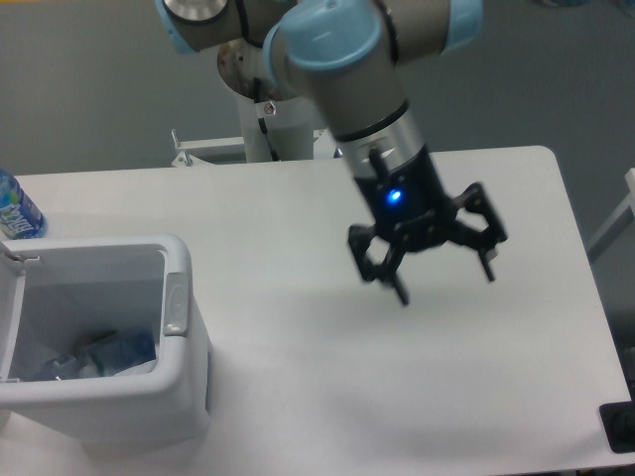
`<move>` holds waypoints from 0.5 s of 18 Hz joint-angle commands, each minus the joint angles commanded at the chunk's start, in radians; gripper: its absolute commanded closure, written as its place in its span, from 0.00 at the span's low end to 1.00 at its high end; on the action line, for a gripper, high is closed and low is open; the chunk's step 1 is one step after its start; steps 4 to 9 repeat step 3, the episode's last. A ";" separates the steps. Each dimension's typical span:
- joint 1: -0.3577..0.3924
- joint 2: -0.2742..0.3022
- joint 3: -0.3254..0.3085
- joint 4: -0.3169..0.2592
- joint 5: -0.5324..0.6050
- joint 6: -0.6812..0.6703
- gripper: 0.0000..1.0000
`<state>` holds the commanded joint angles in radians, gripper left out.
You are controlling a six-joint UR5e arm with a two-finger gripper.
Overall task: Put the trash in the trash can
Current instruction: 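Release the bottle into the bin and raise the gripper away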
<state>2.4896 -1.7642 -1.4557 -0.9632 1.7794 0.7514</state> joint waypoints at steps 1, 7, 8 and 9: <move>0.011 0.009 -0.002 -0.009 0.000 0.022 0.00; 0.025 0.020 0.000 -0.020 -0.018 0.033 0.00; 0.025 0.020 0.000 -0.020 -0.018 0.033 0.00; 0.025 0.020 0.000 -0.020 -0.018 0.033 0.00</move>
